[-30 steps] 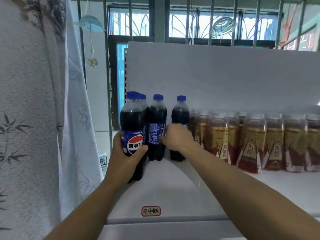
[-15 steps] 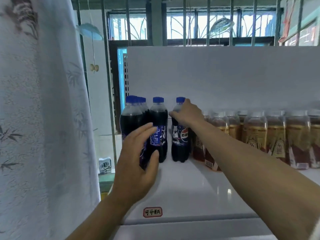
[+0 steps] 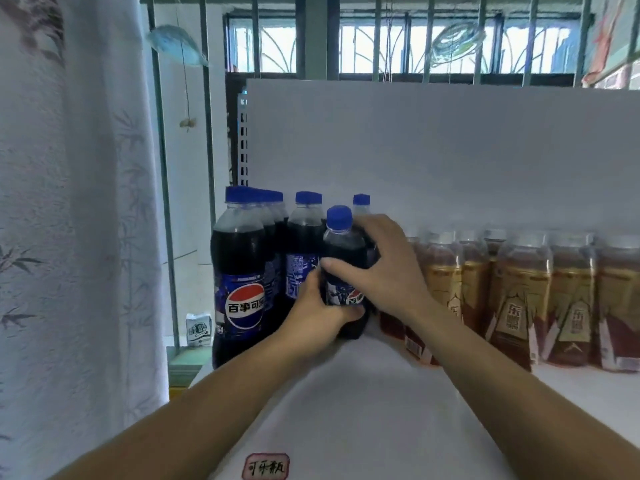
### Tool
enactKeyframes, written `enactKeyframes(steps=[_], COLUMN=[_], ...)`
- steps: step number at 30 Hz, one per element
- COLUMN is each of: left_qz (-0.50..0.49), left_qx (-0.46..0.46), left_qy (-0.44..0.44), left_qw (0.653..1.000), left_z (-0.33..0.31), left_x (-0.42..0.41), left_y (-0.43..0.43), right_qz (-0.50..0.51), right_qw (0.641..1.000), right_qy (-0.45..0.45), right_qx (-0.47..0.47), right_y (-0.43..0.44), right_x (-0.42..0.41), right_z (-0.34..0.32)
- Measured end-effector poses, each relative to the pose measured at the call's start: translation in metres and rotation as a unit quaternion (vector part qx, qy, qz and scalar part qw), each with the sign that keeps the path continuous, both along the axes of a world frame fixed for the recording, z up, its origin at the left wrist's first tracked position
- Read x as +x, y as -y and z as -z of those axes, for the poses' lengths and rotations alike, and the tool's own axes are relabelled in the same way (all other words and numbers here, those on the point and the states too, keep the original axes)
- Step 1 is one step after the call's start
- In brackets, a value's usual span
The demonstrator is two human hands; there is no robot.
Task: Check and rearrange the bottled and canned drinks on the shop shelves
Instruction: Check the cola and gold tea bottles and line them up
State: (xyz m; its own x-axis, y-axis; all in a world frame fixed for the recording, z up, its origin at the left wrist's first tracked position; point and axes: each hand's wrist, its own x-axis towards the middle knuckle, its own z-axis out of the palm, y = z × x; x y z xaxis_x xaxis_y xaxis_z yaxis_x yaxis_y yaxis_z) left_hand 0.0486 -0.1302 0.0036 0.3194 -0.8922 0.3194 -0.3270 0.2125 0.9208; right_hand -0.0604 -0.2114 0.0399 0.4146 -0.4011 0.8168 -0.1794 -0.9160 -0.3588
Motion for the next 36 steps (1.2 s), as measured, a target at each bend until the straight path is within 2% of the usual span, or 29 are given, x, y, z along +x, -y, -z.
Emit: enactKeyframes(steps=[2,6,10,14,17,19,21,25,27,29,30,32,36], left_qz=[0.0,-0.02,0.024,0.078,0.1,0.115,0.134,0.133,0.142,0.166,0.176,0.183,0.117], left_qx=[-0.01,-0.035,-0.008,-0.07,-0.1,-0.101,-0.09,-0.083,-0.075,-0.048,-0.03,-0.009,-0.021], left_qy=[0.0,0.018,0.017,-0.009,-0.051,-0.072,-0.085,-0.133,-0.156,-0.226,-0.259,-0.29,-0.284], left_qw=[1.0,0.999,1.0,0.994,0.989,0.986,0.983,0.979,0.975,0.959,0.949,0.939,0.951], left_z=[0.005,0.024,0.033,0.035,0.033,0.032,0.032,0.032,0.031,0.029,0.027,0.023,0.021], left_x=[0.007,0.011,0.0,-0.017,-0.016,-0.012,-0.01,-0.014,-0.015,-0.015,-0.015,-0.015,-0.022], left_y=[0.021,0.035,0.029,0.015,0.011,0.009,0.007,0.004,0.002,-0.001,-0.003,-0.006,-0.003], right_qz=[-0.063,-0.057,-0.071,-0.14,-0.249,-0.275,-0.259,-0.23,-0.256,-0.301,-0.304,-0.265,-0.181], right_qw=[0.998,0.996,0.981,0.963,0.919,0.898,0.902,0.904,0.887,0.859,0.857,0.875,0.905], right_qy=[0.004,0.052,0.154,0.173,0.152,0.11,0.1,0.159,0.163,0.167,0.161,0.147,0.189], right_qx=[0.029,0.04,0.092,0.156,0.264,0.325,0.331,0.323,0.349,0.378,0.382,0.378,0.334], right_y=[0.003,0.008,0.006,-0.005,-0.004,-0.002,-0.002,0.001,0.002,0.003,0.003,0.003,0.001], right_x=[0.0,-0.01,-0.021,-0.022,-0.022,-0.023,-0.024,-0.023,-0.023,-0.025,-0.027,-0.026,-0.024], right_z=[0.009,0.013,0.008,0.006,0.004,0.003,0.003,0.001,-0.001,-0.002,-0.002,-0.002,-0.001])
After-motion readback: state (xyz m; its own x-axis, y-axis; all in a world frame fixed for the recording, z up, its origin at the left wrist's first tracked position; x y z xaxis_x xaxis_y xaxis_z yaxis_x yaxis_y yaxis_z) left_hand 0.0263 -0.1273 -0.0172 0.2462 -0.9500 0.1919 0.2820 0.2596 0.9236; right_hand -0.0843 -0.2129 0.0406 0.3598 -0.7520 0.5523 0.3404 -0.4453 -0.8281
